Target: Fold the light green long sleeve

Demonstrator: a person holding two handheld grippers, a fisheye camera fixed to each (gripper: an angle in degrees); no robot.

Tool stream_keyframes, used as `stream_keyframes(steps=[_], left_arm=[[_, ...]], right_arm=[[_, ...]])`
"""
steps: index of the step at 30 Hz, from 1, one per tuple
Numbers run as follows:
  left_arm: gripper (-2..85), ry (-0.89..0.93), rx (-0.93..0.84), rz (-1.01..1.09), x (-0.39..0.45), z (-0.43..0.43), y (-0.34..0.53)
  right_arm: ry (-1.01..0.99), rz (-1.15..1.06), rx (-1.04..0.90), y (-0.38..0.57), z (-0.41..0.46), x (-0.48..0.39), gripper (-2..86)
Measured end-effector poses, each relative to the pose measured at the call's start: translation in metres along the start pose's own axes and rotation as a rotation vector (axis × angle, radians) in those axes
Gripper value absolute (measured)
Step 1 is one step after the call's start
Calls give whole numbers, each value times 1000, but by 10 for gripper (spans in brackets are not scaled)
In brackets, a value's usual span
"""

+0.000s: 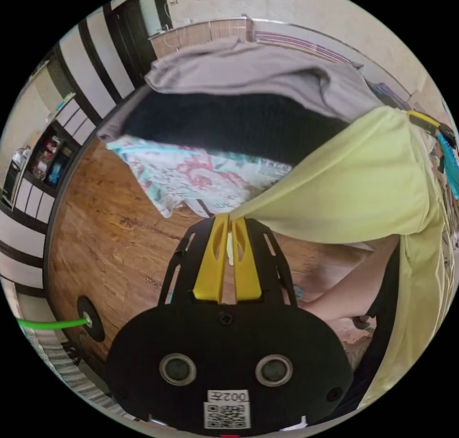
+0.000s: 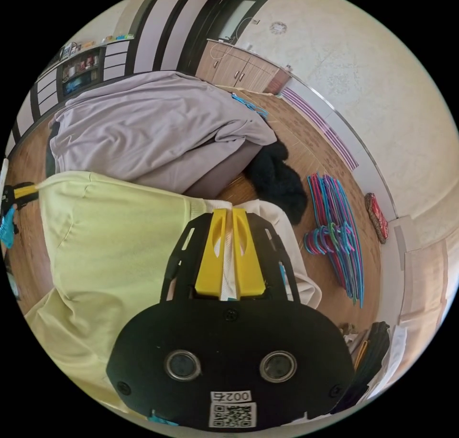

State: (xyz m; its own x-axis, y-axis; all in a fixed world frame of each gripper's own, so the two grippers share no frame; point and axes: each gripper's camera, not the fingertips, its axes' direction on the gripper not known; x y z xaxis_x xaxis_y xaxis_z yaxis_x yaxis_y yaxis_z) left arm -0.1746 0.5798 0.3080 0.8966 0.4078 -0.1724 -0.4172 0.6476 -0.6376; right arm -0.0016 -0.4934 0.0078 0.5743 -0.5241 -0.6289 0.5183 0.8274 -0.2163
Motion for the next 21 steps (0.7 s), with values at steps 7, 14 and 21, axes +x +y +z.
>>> stream_keyframes(steps=[7, 14, 21], left_arm=[[-10, -71, 139, 95, -23, -101, -22], [-10, -72, 57, 238, -39, -137, -67], [-10, 49, -115, 166, -69, -101, -89]], right_arm=[[53, -8, 6, 6, 2, -12, -3], [83, 42, 17, 13, 1, 0, 7], [38, -54, -80, 18, 12, -7, 62]])
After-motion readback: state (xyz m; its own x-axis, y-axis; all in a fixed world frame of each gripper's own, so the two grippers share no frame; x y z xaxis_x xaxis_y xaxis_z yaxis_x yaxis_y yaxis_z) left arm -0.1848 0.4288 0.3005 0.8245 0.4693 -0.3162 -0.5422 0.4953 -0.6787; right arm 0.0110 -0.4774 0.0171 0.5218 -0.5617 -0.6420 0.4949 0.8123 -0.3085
